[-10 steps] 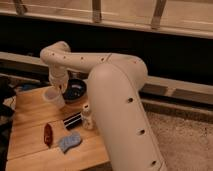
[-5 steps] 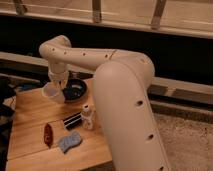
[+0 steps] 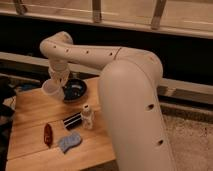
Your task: Pick up the ceramic cup
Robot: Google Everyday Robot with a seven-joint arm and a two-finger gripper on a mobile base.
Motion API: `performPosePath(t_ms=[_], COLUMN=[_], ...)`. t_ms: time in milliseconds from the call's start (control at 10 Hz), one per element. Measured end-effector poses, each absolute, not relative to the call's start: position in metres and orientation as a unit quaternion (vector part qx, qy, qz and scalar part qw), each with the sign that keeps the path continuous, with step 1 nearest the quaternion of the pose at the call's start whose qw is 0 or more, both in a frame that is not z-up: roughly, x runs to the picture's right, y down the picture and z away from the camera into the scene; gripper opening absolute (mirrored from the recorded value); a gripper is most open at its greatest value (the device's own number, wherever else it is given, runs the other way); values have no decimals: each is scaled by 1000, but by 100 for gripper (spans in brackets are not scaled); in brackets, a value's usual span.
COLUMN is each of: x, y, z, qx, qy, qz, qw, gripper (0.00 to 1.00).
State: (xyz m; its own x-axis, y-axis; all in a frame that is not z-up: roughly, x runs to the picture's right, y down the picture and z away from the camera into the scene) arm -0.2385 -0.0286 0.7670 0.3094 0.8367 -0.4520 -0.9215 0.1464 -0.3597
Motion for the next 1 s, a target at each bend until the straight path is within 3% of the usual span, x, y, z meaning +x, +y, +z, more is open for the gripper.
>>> performPosePath(t_ms=[1000], x=[-227], y=[-41], z=[748], qx=[-280], qy=[44], qz=[589], qw=[757], gripper=[3])
